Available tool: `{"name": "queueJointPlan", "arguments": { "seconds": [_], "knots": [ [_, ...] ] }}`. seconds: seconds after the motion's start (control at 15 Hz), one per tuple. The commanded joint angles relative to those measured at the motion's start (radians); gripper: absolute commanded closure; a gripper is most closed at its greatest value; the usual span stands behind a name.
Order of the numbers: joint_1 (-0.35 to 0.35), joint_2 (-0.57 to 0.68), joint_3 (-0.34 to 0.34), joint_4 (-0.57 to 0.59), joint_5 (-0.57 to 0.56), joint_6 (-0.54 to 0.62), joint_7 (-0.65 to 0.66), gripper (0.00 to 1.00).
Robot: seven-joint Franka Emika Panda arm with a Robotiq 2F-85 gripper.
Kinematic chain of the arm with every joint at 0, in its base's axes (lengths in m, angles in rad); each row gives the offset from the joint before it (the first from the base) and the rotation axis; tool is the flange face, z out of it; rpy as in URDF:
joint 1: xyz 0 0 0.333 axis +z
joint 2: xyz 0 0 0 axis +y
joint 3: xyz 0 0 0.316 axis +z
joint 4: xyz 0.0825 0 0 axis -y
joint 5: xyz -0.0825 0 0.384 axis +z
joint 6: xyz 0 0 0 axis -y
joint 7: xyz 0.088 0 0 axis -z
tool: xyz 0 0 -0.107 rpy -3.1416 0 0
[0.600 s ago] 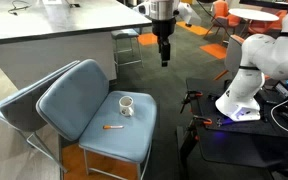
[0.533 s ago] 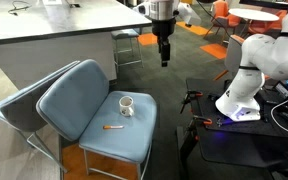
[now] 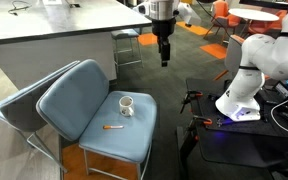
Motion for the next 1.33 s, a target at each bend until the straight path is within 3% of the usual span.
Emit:
{"name": "queueJointPlan", "arguments": {
  "seconds": [0.0,0.2,0.6,1.27],
  "knots": [
    [0.015,0.045,-0.015,0.033,0.005,0.014,-0.015,0.00],
    [0.023,0.140,-0.014,0.078,0.014,0.074,-0.041,0.00],
    [0.022,0.459,-0.016,0.219,0.081,0.241,-0.107,0.00],
    [-0.010,1.027,0.002,0.654,0.097,0.309,-0.213,0.00]
  ]
}}
